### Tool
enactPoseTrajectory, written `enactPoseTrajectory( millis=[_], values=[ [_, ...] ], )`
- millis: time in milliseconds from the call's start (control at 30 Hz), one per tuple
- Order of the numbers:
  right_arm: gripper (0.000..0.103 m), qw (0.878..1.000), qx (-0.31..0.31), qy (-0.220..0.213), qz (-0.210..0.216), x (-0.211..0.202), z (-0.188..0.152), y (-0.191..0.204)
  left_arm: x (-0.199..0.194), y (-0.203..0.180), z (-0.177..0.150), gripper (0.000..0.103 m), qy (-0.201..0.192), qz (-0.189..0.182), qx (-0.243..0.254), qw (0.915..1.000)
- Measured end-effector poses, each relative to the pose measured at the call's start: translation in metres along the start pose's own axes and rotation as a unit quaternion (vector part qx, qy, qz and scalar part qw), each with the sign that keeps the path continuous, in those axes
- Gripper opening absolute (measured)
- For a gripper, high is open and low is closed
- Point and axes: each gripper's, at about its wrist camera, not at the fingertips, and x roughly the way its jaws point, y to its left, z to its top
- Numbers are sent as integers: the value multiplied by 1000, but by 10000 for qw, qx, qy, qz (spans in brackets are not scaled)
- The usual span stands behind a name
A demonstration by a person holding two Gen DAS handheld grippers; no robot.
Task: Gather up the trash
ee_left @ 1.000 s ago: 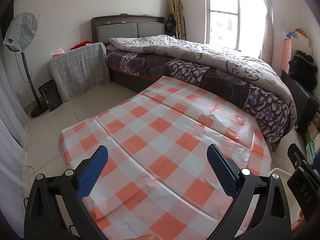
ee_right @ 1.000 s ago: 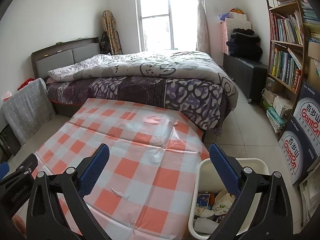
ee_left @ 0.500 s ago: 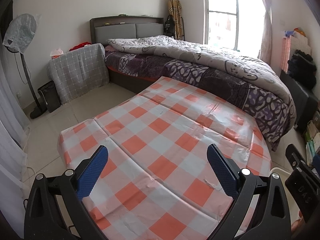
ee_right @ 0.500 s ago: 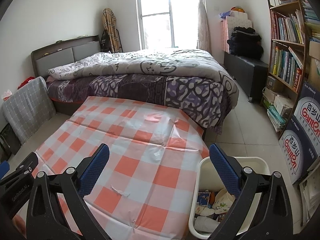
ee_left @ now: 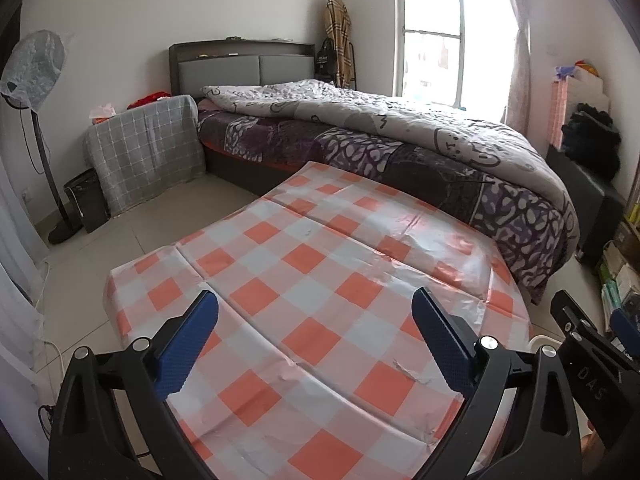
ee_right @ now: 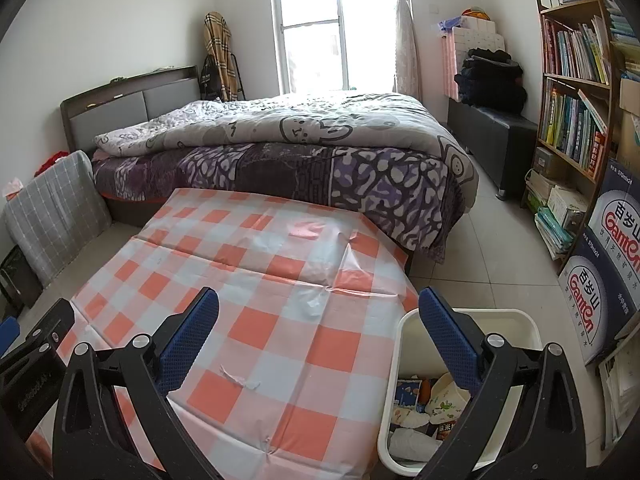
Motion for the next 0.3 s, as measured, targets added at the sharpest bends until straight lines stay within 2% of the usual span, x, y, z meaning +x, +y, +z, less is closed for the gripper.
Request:
enactPoseTrajectory(
  millis=[300],
  values=[
    [96,10000,-11,11,6,0,0,0,3,1,1,95,140,24,-68,9999]
  ],
)
